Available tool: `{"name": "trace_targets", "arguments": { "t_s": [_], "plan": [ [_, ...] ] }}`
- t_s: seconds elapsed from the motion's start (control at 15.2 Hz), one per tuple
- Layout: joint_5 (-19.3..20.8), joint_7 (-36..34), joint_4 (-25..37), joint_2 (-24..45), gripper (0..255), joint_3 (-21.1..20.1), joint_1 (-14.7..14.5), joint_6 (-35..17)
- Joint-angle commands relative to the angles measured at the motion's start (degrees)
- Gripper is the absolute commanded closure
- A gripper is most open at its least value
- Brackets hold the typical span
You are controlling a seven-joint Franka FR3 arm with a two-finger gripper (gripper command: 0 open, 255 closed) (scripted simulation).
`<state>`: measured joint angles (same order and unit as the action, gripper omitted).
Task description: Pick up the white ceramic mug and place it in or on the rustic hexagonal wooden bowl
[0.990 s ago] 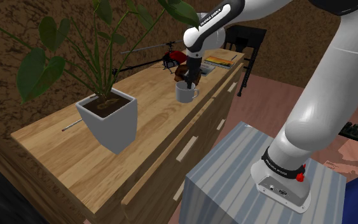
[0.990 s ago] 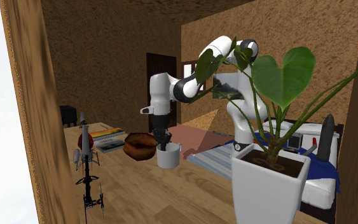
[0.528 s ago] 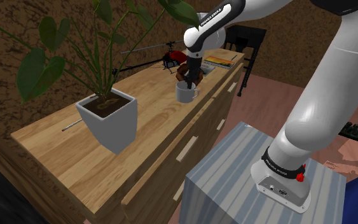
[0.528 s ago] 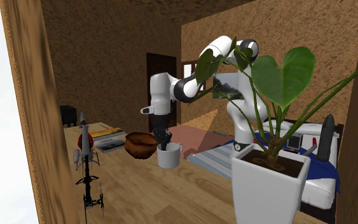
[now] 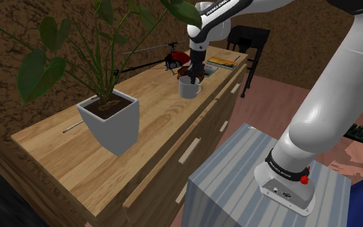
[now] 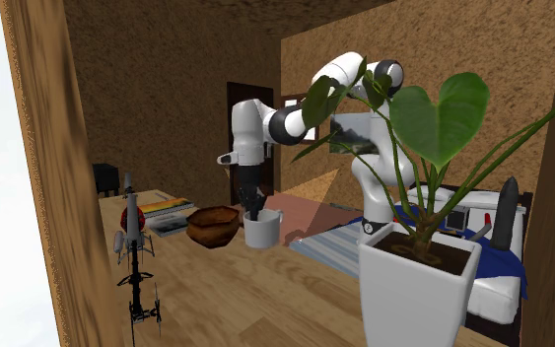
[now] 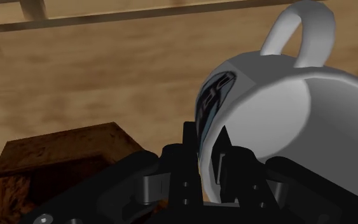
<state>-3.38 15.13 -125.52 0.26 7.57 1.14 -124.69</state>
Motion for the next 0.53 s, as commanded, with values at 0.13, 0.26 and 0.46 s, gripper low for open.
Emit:
{"name": "trace_targets", "arguments": {
  "t_s": [0.13,0.26,0.46],
  "plan": [
    [0.37,-0.39,1.41,-1.65,255,-0.02,-0.01,3.04],
    [0.51,-0.54,2.29,-2.29,255,-0.02,-0.01,4.55],
    [0.7,-0.75,3.7,-3.16,255,-0.04,-0.01,6.81]
  ]
}}
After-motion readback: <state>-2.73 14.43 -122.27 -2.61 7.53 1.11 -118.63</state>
